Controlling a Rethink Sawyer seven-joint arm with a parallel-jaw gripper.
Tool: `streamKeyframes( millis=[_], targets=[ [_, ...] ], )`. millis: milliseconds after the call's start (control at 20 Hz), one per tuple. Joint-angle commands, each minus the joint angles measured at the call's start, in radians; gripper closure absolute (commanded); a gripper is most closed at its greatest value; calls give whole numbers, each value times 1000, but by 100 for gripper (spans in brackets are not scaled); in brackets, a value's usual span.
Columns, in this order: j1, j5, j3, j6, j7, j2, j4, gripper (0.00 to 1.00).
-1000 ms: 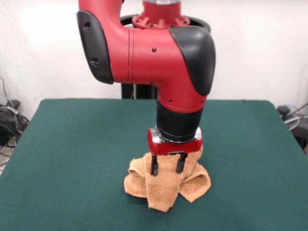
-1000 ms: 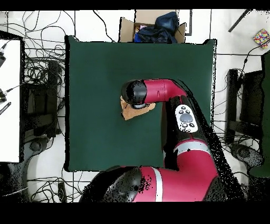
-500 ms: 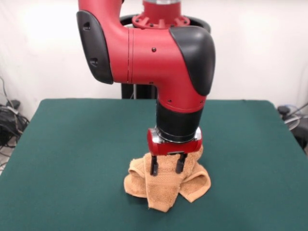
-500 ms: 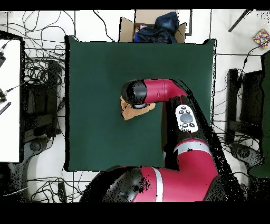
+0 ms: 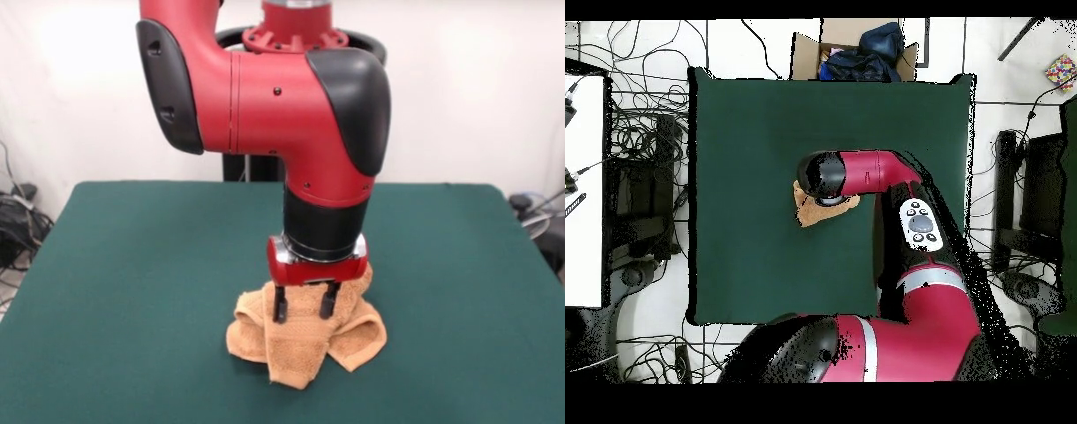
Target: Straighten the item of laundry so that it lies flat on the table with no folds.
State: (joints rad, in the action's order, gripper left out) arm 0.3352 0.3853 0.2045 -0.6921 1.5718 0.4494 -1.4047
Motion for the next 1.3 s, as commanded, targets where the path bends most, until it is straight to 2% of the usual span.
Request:
streamKeyframes(
  millis=[50,200,250,550,1300],
  targets=[
    [5,14,61,76,31,-37,-38,0],
    [4,20,62,103,33,-31,-45,0],
    [8,15,69,103,25,-31,-50,100],
    [-2,8,60,87,34,-45,-41,100],
    [3,-3,60,64,30,-7,-71,100]
  ],
)
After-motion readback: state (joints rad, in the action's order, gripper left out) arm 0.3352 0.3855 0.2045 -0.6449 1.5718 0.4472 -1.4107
